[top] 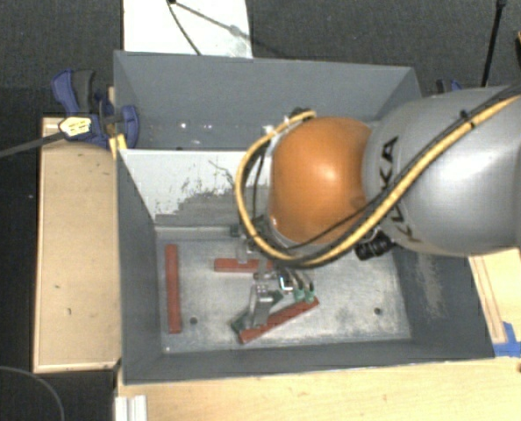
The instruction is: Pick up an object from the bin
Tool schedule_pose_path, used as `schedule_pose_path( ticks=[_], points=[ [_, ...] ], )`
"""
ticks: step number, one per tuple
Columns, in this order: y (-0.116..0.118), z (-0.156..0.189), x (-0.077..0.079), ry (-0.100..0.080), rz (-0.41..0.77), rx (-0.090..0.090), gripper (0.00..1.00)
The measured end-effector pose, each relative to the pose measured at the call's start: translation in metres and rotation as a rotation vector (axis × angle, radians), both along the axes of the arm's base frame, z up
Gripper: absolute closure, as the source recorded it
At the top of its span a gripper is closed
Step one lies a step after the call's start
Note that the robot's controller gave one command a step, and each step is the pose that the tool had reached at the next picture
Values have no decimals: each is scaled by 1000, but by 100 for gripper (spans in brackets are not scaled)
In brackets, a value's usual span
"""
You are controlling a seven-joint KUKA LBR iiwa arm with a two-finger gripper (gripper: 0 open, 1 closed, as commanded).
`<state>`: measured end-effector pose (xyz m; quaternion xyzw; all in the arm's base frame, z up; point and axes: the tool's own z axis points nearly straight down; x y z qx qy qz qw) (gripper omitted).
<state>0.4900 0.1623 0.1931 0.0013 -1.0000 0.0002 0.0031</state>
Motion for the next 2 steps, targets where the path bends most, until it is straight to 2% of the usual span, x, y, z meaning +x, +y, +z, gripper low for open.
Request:
schedule_pose_path(
  ticks=[1, 2],
  points=[
    [-73, -123, 0, -11, 290, 1, 0],
    [-59, -92, -4, -10, -69, 2, 0]
  ],
)
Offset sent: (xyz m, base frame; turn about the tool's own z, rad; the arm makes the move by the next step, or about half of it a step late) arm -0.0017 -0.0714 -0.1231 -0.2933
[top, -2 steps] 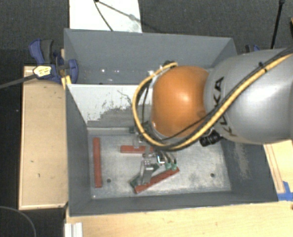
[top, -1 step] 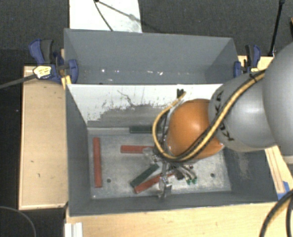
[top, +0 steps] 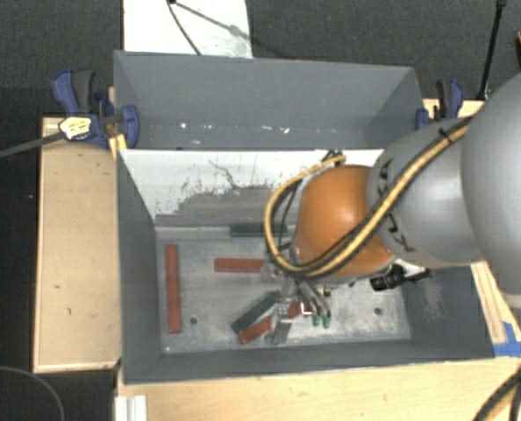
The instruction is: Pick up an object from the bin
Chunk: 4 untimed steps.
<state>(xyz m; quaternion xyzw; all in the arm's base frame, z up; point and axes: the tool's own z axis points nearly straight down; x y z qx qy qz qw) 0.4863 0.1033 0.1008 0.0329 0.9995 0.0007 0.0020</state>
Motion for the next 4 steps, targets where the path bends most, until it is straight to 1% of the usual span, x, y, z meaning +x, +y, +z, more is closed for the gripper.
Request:
schedule_pose_path(
  ticks=[1, 2, 3, 4],
  points=[
    [-6, 2, -7, 6, 98, -2, 0],
    [0, -30, 1, -2, 309, -1, 0],
    [1, -29, 2, -2, 303, -1, 0],
    [1, -29, 1, 2, 299, -1, 100]
  ],
)
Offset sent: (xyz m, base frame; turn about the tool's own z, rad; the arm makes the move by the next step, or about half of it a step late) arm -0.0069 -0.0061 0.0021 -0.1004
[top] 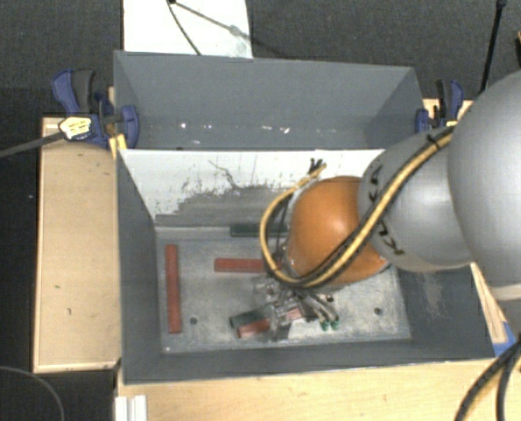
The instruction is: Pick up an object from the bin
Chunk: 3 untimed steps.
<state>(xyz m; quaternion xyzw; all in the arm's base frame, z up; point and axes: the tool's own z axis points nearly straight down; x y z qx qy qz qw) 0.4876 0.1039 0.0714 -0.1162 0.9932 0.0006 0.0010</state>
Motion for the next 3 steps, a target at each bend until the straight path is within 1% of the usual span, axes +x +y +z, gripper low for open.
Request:
schedule_pose_path(
  ticks=[1, 2, 3],
  points=[
    [0, 51, 2, -4, -9, 0, 100],
    [1, 85, 3, -4, -17, 0, 100],
    [1, 107, 4, -3, -23, 0, 100]
  ],
)
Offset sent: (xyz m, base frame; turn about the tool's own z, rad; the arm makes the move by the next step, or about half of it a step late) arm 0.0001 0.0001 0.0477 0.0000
